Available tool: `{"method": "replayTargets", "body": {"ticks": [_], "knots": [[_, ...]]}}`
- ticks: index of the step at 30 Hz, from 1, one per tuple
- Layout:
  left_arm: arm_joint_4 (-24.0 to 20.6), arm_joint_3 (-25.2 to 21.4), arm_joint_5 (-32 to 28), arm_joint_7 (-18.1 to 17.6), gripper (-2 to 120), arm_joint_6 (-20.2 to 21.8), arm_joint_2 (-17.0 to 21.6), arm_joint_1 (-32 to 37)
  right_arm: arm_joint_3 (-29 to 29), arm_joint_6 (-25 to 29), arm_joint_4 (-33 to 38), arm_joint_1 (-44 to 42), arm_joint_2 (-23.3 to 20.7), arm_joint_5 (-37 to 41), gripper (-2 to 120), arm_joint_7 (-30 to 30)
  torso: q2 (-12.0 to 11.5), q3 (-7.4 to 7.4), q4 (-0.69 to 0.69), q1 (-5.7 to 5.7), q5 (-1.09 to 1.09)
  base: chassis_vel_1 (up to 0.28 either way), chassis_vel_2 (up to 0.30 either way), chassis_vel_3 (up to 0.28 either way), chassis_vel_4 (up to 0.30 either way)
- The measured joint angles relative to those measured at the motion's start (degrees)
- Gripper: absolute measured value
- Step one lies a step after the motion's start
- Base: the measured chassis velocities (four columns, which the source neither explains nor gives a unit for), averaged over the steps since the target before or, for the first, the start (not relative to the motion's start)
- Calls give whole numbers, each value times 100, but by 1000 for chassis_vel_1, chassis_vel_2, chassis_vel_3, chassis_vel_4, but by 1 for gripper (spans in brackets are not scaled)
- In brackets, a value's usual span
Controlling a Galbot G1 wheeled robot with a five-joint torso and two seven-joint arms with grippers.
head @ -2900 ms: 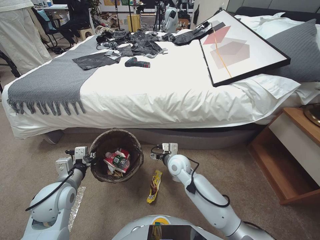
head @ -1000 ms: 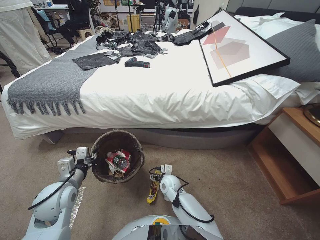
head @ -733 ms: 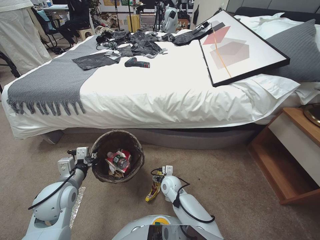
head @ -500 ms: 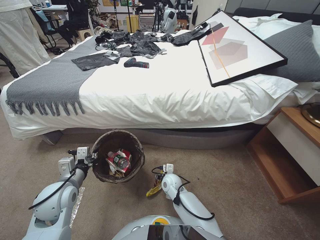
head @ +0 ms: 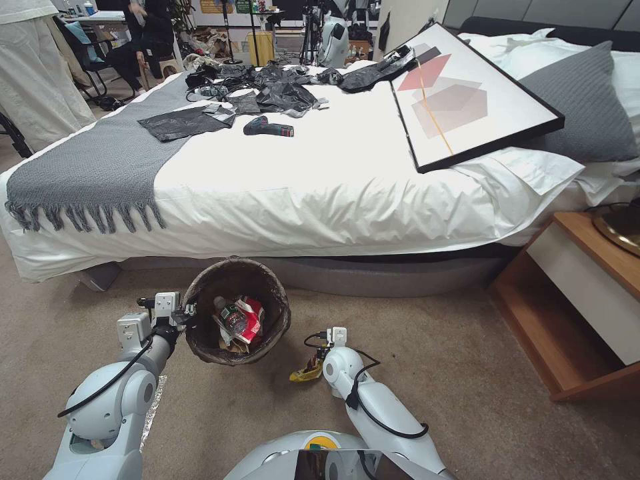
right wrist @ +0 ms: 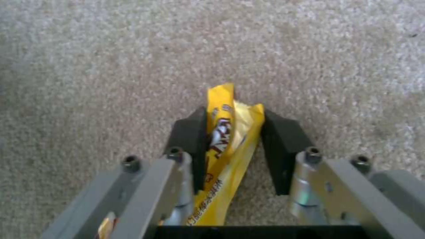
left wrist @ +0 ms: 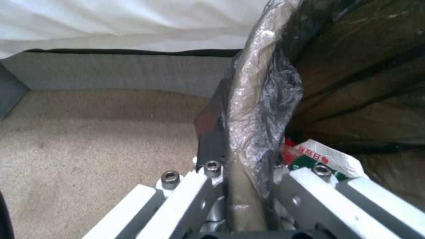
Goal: Pick up the trash bin, then pick up the garbage from the floor and place it into the trash bin.
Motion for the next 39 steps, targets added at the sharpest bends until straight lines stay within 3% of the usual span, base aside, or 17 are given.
{"method": "replayTargets", "body": {"ticks": [7, 9, 11, 20, 27, 36, 39], "knots": [[22, -16, 15, 18, 0, 0, -18, -18, 5, -1, 121, -25, -24, 88, 8, 99, -2, 2, 1, 1, 1, 0, 0, 0, 0], [23, -22, 17, 29, 0, 0, -26, -17, -24, -17, 222, -46, -33, 180, 0, 118, -2, 2, 6, 1, 15, 0, 0, 0, 0], [26, -27, 25, 29, 0, -3, -29, -16, -37, -48, 343, -66, -62, 271, 0, 161, -3, 2, 7, 1, 6, 0, 0, 0, 0], [21, -27, 35, 32, 0, -3, -54, -16, -50, -51, 573, -73, -183, 414, 0, 271, -2, 1, -3, 1, 1, 0, 0, 0, 0], [24, -34, 63, 33, 0, -4, -55, -13, -68, -260, 1044, -81, -358, 1086, 0, 991, -2, 0, -2, 1, -1, 0, 0, 0, 0], [23, -23, 67, 36, 0, 4, -13, -44, 38, -403, 2287, -140, -973, 1558, 0, 1191, -1, 0, -2, 1, -2, 0, 0, 0, 0], [-9, -25, 61, 29, 0, 49, 2, -53, 206, -446, 2969, -101, -1380, 1914, 0, 1233, -1, 0, -2, 1, 0, 0, 0, 0, 0]]}}
